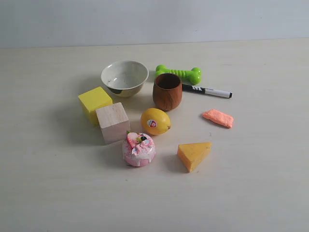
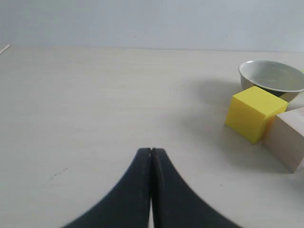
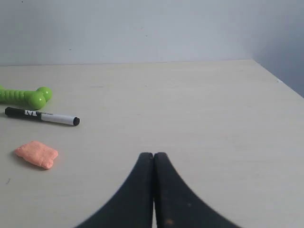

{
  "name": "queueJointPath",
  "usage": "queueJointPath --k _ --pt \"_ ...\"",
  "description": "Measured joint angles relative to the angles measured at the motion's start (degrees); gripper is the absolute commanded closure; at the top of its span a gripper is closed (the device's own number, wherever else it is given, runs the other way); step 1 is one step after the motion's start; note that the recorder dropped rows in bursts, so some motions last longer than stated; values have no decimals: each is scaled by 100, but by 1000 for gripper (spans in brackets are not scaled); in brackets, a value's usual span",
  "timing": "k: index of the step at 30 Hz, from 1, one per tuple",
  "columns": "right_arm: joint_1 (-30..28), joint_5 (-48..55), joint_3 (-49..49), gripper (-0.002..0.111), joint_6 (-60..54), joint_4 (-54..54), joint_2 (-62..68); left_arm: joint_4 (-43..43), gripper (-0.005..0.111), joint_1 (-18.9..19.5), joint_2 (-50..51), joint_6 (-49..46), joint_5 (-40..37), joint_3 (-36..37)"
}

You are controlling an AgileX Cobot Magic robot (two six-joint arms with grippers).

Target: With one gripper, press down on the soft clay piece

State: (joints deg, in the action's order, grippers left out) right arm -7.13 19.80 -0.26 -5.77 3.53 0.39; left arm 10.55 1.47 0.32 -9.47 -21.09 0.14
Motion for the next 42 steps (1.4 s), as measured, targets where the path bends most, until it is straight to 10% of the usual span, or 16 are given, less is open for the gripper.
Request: queueJointPath --k 42 --pt "0 -2015 0 108 0 103 0 0 107 0 0 0 0 0"
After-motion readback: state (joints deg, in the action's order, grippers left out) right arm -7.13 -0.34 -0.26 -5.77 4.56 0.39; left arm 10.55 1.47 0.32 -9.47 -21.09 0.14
